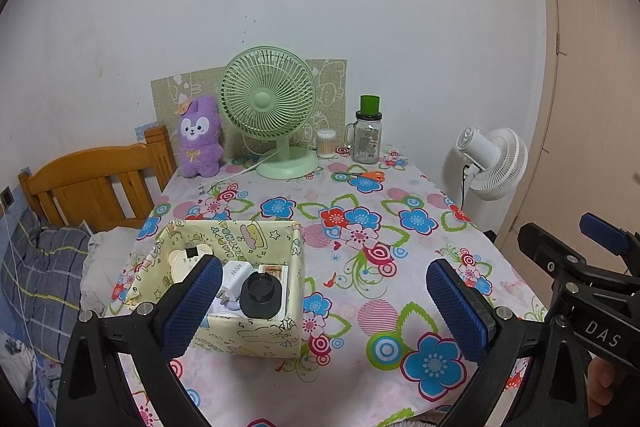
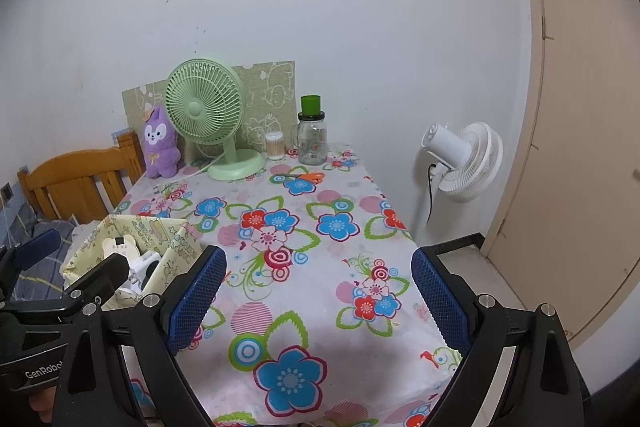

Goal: Organize rigid objects

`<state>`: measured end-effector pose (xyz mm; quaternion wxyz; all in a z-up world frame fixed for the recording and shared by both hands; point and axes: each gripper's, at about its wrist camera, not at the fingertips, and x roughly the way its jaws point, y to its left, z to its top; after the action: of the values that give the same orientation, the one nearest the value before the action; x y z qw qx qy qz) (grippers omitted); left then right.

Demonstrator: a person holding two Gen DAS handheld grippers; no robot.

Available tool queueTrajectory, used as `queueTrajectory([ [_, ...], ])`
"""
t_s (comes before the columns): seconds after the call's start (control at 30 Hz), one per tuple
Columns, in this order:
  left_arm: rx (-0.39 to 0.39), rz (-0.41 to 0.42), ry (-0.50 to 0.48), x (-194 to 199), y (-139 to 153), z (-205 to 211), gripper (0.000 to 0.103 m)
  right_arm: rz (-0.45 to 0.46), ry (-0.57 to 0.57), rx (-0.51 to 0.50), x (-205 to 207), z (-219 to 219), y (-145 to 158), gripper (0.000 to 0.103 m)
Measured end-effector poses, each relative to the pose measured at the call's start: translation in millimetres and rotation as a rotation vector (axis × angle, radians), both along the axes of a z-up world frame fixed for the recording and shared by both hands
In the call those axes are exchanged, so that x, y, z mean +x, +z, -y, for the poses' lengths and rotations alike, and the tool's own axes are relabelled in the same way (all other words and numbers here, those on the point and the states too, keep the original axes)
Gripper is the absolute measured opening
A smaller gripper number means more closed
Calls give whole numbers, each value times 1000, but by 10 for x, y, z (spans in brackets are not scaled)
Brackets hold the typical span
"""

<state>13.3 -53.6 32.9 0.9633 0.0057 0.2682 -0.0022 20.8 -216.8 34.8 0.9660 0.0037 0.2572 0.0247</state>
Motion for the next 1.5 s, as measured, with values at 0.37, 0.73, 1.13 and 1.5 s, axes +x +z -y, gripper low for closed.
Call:
queueTrajectory([
  [0.37, 4, 2, -2, -16, 23, -29, 103, 3, 2, 4, -6, -41, 2, 95],
  [0.73, 4, 4, -17, -3, 13, -53, 103, 4, -11, 8, -16, -33, -3, 95],
  [1.13, 10, 10, -37, 4, 34, -25, 103, 18, -27, 13, -60, 8, 24, 95],
  [1.5, 12, 14, -43, -12, 28, -1, 103, 29, -33, 6, -113, 17, 42, 95],
])
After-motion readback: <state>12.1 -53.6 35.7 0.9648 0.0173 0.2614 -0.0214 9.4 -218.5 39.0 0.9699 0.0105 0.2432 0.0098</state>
